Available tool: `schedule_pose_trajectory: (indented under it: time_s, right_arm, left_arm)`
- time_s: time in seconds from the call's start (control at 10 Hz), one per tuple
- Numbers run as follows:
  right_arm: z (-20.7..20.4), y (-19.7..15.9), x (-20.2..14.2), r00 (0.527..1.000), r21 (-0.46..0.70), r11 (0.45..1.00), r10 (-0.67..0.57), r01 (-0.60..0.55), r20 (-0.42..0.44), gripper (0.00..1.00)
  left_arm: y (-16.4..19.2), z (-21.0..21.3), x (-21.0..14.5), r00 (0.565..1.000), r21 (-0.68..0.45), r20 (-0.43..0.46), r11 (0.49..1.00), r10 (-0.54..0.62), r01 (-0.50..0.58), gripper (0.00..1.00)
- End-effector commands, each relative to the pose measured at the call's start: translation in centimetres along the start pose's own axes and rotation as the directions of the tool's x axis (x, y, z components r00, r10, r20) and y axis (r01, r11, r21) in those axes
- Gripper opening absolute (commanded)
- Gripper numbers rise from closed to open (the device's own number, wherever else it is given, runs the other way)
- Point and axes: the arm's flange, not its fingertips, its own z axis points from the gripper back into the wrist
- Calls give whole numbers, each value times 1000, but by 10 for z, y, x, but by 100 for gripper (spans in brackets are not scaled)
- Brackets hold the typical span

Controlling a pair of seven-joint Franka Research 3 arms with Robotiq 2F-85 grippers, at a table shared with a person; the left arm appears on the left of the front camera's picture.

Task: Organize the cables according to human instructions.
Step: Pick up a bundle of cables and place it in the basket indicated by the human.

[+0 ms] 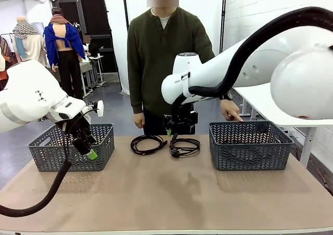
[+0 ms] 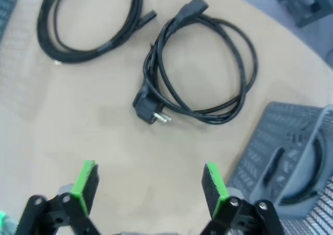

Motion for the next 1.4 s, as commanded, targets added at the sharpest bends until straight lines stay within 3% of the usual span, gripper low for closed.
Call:
schedule_pose_trajectory:
  time_s: [0.0, 0.4, 0.7, 1.3]
  right_arm:
    - [-18, 2, 16, 999, -61, 997, -47, 48, 20, 100]
    - [-43, 2, 35, 994, -49, 993, -110, 111, 15, 100]
    - [-46, 3, 38, 993, -21, 993, -116, 115, -23, 100]
    - [-47, 2, 32, 997, -26, 996, -83, 83, -3, 100]
  left_arm:
    - [0, 3, 2, 1000, -8, -3, 1000, 1, -1, 100]
    - [0, 3, 2, 1000, -8, -3, 1000, 1, -1, 100]
    - [0, 3, 2, 1000, -8, -3, 1000, 1, -1, 100]
    - [0, 3, 2, 1000, -8, -3, 1000, 1, -1, 100]
